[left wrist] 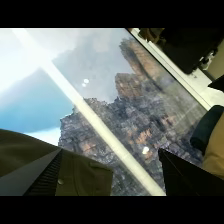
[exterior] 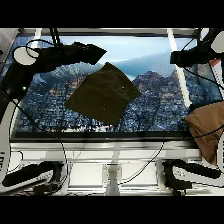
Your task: Fold the clothes and pants, and hang the long-sleeved shirts on hangers.
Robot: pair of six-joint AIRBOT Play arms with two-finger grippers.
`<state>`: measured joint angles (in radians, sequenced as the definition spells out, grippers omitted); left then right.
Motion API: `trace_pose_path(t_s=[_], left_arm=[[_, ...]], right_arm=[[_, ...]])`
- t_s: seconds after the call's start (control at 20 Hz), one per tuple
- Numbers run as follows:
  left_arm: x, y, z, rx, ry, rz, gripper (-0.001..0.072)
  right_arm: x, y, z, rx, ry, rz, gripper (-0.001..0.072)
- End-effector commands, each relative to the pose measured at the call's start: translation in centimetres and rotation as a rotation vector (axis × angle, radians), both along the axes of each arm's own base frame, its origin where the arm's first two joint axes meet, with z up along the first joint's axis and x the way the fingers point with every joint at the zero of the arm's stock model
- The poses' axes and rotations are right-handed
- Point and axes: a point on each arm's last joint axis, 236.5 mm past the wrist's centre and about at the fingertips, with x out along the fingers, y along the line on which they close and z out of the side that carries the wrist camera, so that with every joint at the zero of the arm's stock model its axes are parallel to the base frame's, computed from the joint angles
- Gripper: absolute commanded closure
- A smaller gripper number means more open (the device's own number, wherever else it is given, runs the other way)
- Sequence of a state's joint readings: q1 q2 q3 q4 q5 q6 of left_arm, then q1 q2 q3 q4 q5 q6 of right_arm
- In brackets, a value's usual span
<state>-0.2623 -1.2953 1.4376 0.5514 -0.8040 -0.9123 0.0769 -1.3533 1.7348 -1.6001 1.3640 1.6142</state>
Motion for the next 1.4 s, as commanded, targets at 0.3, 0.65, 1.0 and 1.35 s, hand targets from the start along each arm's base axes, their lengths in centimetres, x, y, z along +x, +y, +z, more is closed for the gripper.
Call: trace_pose_path(t_s=[0.3,0.65,1.0,1.35], left_arm=[[0.0,0.0,0.0,0.000,-0.001,0.000,0.0017],[0.0,-0.1,0.1,-0.007,0.002,-0.001,0.0017],[0.7,1.7,-2.0,0.139,-0.031,0.023,0.0016],[-0.8,10.7,-9.5,0.481,0.141,-0.004,0.0016]], right_arm=[[0.0,0.0,0.0,0.000,-0.001,0.000,0.0684],[0.3,0.2,0.2,0.009,-0.015,0.003,0.0684],[3.8,0.5,3.2,0.016,-0.212,0.017,0.0683],[0.7,0.5,-4.4,-0.035,0.029,0.078,0.0683]])
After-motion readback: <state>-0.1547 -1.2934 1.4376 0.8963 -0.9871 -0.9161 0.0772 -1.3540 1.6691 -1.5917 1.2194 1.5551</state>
